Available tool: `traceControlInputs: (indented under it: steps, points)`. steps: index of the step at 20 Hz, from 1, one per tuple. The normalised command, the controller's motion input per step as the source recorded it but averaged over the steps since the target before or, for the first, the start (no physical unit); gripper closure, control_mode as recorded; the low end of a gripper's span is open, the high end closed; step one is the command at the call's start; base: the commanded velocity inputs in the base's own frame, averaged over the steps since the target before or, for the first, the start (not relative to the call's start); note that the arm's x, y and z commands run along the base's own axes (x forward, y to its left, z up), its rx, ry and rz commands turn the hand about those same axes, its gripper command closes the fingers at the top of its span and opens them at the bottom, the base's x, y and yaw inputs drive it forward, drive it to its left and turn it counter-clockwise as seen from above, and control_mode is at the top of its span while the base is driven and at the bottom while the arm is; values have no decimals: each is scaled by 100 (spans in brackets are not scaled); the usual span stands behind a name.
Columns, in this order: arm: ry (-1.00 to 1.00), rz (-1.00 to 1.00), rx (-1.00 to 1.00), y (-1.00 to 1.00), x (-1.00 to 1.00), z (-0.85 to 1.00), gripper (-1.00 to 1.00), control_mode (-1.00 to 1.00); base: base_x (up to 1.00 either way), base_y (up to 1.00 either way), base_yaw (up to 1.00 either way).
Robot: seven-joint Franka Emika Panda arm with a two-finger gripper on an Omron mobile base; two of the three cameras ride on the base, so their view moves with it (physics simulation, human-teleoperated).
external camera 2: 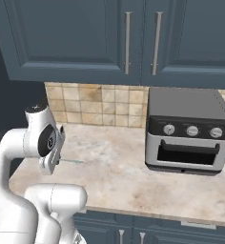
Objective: Organize the utensils by type. Pick up the wooden spoons from the counter and place them in the open cabinet. Then pick up the metallic utensils from the counter and place them in the open drawer.
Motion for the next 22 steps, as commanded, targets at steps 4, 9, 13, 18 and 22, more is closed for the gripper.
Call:
traceControlInputs:
  steps: [4,9,13,18,22]
  points:
    - [0,0,0,0,0,0,100,100,-20,-6,-5]
    - [0,0,0,0,0,0,100,100,-68,-18,-41]
    - [0,0,0,0,0,0,100,100,-55,-8,-59]
    - [0,0,0,0,0,0,100,100,-25,0,-87]
    - [0,0,0,0,0,0,100,100,-2,0,-100]
